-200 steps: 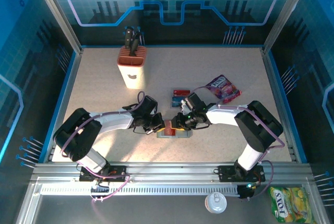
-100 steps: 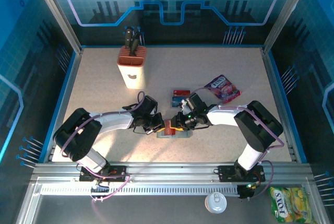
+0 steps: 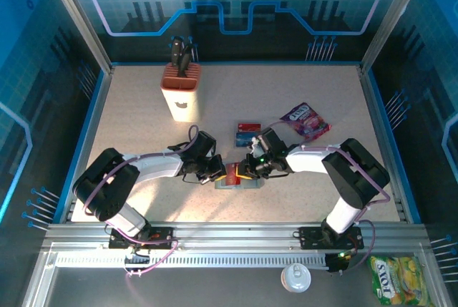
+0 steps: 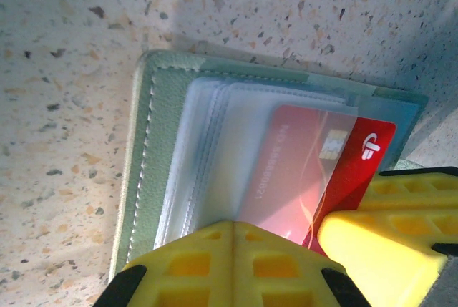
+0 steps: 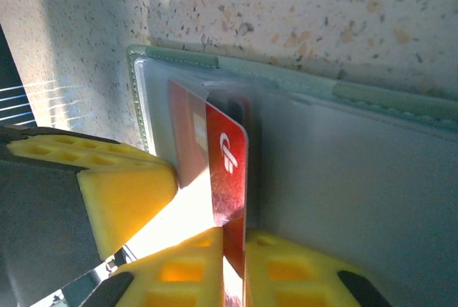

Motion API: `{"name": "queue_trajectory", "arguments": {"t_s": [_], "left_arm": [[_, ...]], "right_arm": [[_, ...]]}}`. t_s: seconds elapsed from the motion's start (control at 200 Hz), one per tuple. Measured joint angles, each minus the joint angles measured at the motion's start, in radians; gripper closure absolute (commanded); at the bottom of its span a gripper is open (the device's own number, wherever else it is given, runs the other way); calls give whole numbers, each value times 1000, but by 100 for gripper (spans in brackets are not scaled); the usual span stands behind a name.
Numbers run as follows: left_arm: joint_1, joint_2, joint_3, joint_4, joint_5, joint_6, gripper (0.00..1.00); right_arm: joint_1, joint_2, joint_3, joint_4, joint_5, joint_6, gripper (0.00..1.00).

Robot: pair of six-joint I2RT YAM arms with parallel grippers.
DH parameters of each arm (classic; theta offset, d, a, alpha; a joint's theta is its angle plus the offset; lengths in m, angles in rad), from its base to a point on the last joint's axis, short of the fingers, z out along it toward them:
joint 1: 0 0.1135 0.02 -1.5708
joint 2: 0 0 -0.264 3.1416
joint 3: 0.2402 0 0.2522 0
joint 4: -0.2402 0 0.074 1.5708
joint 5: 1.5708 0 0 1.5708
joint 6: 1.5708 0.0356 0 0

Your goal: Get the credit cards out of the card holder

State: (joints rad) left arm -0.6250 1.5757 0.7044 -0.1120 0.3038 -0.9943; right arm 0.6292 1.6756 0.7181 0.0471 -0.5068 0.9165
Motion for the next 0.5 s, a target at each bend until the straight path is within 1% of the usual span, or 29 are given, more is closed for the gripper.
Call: {"name": "queue_trajectory", "arguments": {"t_s": [0.08, 0.5], "left_arm": [[0, 0, 0, 0, 0, 0, 100], [0, 0, 0, -3, 0, 0, 100]], "right_arm": [[-5, -12, -7, 6, -3, 0, 90], [-35, -65, -32, -9, -10, -23, 91]]}}
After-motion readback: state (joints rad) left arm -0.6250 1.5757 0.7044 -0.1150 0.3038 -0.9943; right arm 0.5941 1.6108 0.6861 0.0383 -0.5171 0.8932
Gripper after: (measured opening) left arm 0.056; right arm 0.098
